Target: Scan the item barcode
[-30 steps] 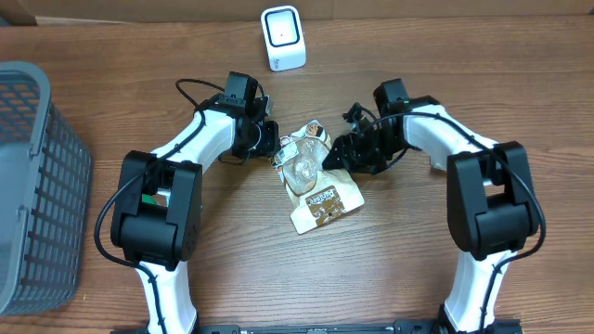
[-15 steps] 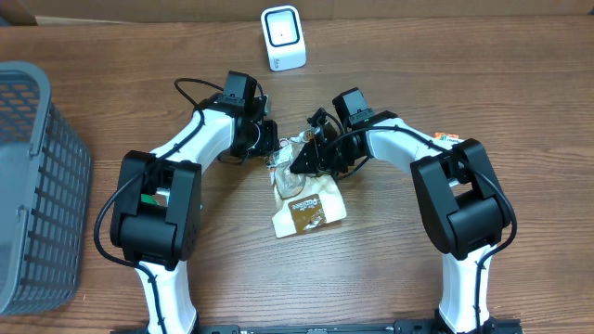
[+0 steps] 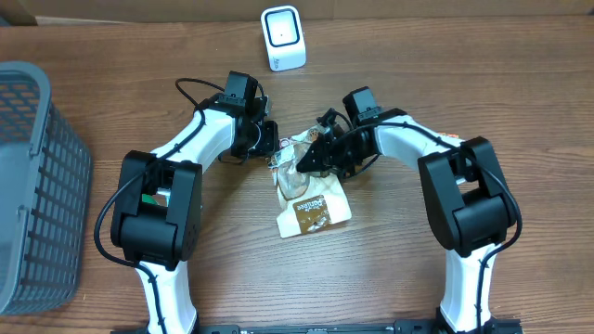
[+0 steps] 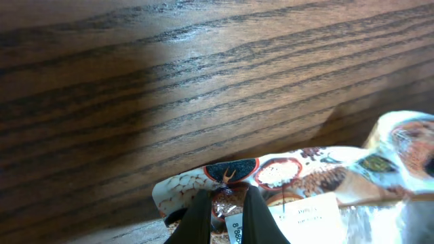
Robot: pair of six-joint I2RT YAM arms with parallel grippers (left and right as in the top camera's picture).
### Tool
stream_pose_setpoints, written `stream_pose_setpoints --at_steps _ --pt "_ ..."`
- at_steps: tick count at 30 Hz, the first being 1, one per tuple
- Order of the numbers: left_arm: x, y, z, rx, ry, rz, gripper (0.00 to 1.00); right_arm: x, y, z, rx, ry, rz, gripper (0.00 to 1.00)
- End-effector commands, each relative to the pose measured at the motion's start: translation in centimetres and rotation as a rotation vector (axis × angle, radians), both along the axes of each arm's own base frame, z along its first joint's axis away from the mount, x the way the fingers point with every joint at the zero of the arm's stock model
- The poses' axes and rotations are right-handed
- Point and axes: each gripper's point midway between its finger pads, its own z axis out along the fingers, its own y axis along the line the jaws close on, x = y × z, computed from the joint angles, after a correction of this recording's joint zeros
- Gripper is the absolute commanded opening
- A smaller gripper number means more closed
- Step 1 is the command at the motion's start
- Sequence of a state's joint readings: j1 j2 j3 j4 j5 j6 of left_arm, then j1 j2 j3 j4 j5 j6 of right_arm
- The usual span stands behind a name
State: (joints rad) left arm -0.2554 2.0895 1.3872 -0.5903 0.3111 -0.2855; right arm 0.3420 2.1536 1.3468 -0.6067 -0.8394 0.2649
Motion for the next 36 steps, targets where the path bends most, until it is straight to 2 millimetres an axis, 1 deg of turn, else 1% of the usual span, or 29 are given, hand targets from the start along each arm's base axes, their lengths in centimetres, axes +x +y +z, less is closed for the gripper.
stream_pose_setpoints --at_steps 1,3,5,8,10,12,14,16,19,21,23,26,27,34,36 --pt "-1.7 1.4 -3.7 0.078 0.088 0.019 0.04 -0.4 -1.1 -0.5 0.019 0.008 0.025 0.54" --pt "-1.6 1.4 -3.7 0.078 0.088 0.019 0.04 -0.8 -1.5 -0.6 0.014 0.008 0.044 0.54" --pt "-1.6 1.4 -3.7 0.078 0.088 0.019 0.04 -1.1 -1.7 -0.7 0.005 0.010 0.055 0.52" --pt "-1.6 1.4 -3.7 0.078 0.088 0.019 0.04 -1.2 -1.8 -0.8 -0.001 0.016 0.057 0.35" --pt "-1.6 1.4 -3.7 0.078 0.088 0.019 0.04 -1.2 -1.8 -0.8 0.000 0.013 0.057 0.32" --pt "-1.7 1.4 -3.7 0.078 0.088 0.019 0.04 -1.2 -1.5 -0.8 0.003 0.004 0.063 0.34" --pt "-1.6 1.4 -3.7 0.078 0.088 0.019 0.04 -1.2 -1.1 -0.7 0.006 -0.009 0.072 0.42" --pt "-1.6 1.4 -3.7 0.078 0.088 0.020 0.04 -1.4 -0.6 -0.7 0.009 -0.020 0.087 0.47" --pt "-1.7 1.4 -3.7 0.078 0.088 0.019 0.04 -1.9 0.3 -1.0 -0.007 -0.033 0.113 0.48" --pt "-1.7 1.4 -3.7 0.079 0.088 0.020 0.04 -2.2 0.6 -1.3 -0.032 -0.039 0.126 0.47" --pt "-1.7 1.5 -3.7 0.082 0.088 0.020 0.04 -2.6 0.8 -1.5 -0.048 -0.038 0.137 0.41" --pt "-1.7 1.8 -3.8 0.091 0.093 0.024 0.04 -2.9 0.7 -1.7 -0.063 -0.026 0.142 0.27" --pt "-1.7 1.9 -3.8 0.091 0.094 0.027 0.04 -3.1 0.7 -1.7 -0.066 -0.019 0.142 0.25" --pt "-1.7 2.1 -3.8 0.091 0.098 0.034 0.04 -3.9 -0.5 -2.4 -0.137 0.028 0.138 0.24" --pt "-1.8 2.2 -3.8 0.092 0.105 0.047 0.04 -4.1 -0.6 -2.4 -0.142 0.037 0.141 0.15"
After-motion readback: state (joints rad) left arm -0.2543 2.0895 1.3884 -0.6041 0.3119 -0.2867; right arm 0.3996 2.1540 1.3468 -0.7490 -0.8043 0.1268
